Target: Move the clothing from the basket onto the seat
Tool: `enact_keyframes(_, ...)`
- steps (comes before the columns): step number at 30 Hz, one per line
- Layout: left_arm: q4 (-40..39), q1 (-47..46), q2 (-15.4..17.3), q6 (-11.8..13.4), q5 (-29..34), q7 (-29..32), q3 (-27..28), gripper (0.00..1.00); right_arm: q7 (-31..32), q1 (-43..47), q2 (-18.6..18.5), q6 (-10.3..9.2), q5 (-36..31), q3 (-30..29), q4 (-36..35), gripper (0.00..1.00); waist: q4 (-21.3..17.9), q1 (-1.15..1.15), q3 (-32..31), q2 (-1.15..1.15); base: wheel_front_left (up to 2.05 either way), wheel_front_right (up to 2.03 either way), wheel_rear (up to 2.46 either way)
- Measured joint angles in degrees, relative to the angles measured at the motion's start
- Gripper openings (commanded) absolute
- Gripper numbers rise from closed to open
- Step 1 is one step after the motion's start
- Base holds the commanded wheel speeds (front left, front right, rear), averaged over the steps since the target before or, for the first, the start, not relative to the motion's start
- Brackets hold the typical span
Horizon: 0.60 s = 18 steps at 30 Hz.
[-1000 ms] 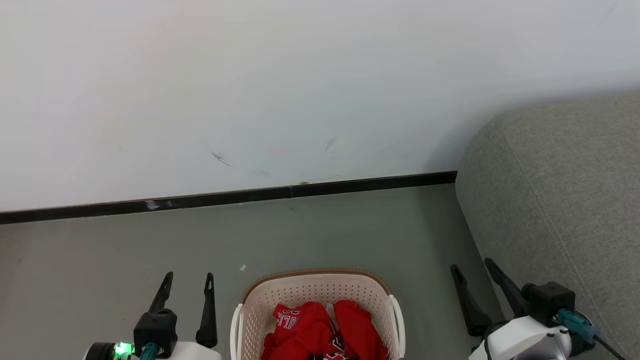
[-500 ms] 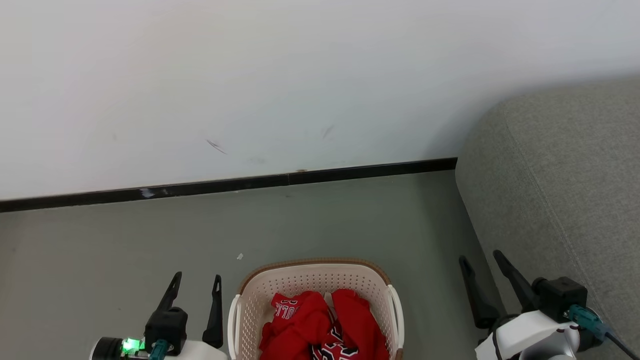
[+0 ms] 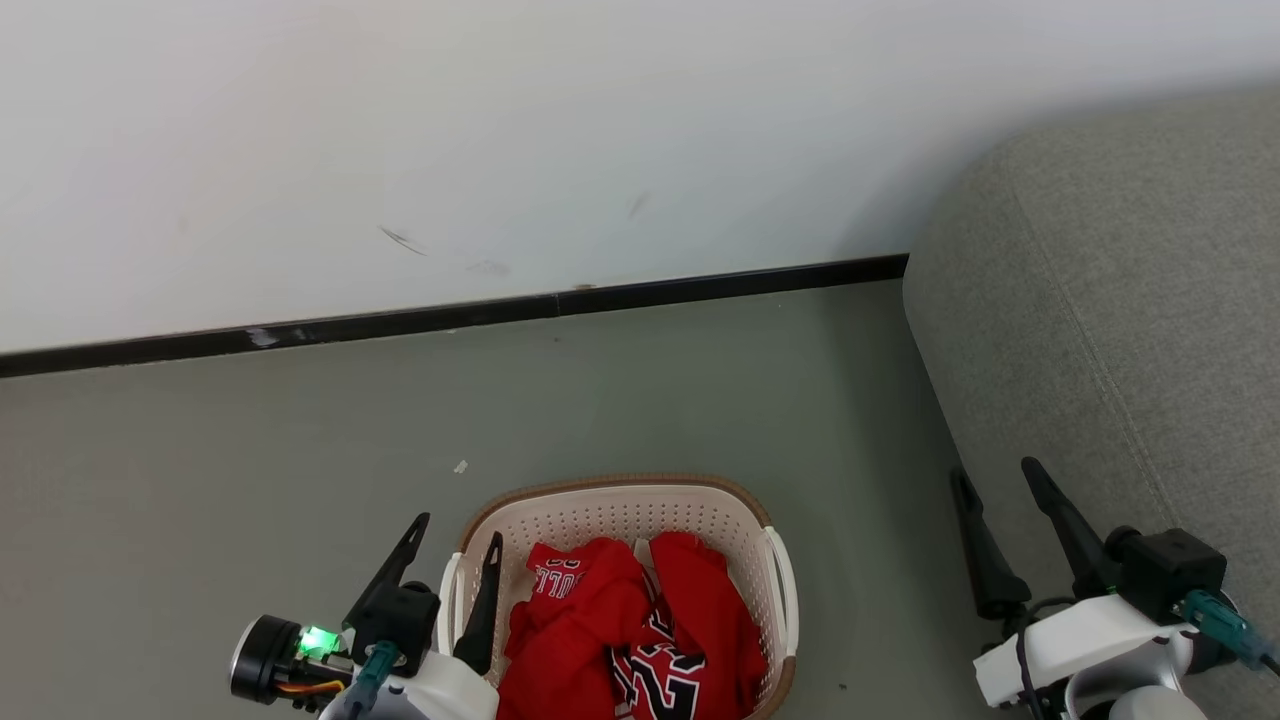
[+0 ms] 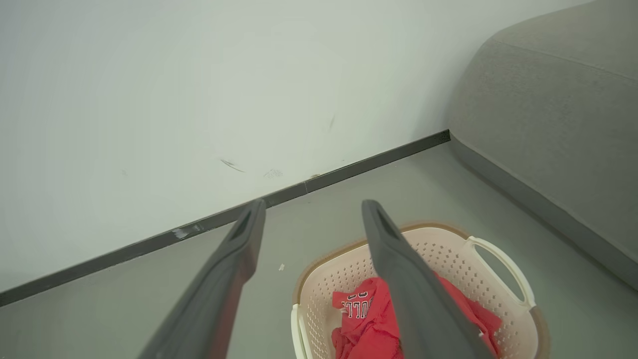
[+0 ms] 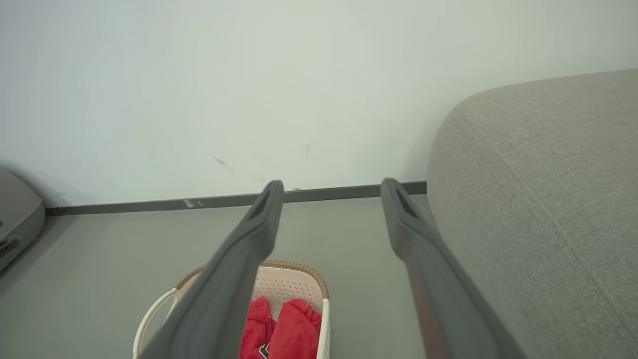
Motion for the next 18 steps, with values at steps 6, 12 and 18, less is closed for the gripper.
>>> enact_keyframes(6,3.32,-3.20,-0.02,-1.60,2.07,0.01,-2.43,1.00,0.00,-0.12,0.02,0.00,0.31,-1.43,-1.90,1.00,-0.88,0.00,2.70,0.00,0.00,0.00,0.00)
enact_keyframes(12,6.94,-6.33,0.07,-2.52,3.98,0.10,-4.58,1.00,0.00,-0.17,0.01,0.00,1.52,-2.44,-3.83,1.00,-2.04,0.00,5.80,0.00,0.00,0.00,0.00)
enact_keyframes(18,9.61,-10.03,0.12,-3.02,5.77,0.12,-5.36,1.00,0.00,-0.83,0.02,0.00,1.99,-2.53,-5.59,1.00,-3.43,0.00,9.30,0.00,0.00,0.00,0.00)
